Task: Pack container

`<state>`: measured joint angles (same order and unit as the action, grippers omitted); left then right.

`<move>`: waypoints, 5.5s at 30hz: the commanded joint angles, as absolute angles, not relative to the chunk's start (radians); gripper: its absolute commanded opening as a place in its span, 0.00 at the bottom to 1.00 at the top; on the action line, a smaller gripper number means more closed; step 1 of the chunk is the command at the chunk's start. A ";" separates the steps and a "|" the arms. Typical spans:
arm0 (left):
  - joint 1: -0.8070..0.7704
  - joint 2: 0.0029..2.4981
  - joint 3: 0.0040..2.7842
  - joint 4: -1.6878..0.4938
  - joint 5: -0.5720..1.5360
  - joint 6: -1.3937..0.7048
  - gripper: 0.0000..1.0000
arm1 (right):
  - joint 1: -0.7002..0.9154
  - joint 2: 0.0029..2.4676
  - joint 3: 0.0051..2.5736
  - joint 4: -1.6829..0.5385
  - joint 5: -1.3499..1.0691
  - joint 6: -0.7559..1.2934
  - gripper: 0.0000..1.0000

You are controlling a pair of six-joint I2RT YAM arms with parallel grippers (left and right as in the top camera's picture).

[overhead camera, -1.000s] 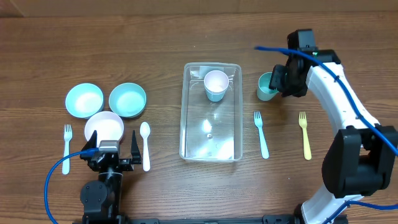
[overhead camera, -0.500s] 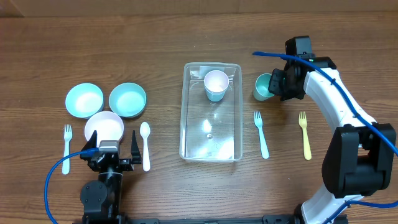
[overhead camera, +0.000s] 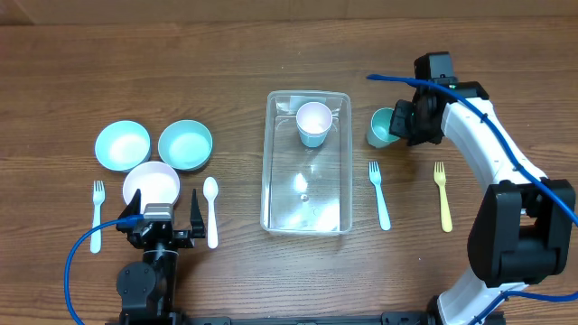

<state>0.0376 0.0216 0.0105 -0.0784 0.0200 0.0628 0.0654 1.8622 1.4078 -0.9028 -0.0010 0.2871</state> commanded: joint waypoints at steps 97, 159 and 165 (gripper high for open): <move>0.046 0.012 0.037 -0.073 0.239 0.022 1.00 | 0.083 1.846 2.013 -1.446 0.066 0.262 1.00; -0.189 1.757 1.140 -0.632 -0.194 -0.111 0.60 | 0.083 1.846 2.013 -1.446 0.066 0.262 1.00; -0.189 1.828 1.140 -0.620 -0.195 -0.041 0.56 | 0.083 1.846 2.013 -1.446 0.066 0.262 1.00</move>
<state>-0.1951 1.7702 1.1496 -0.6258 -0.1757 -0.1116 0.0856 1.8801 1.9858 -1.4509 0.0593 0.2577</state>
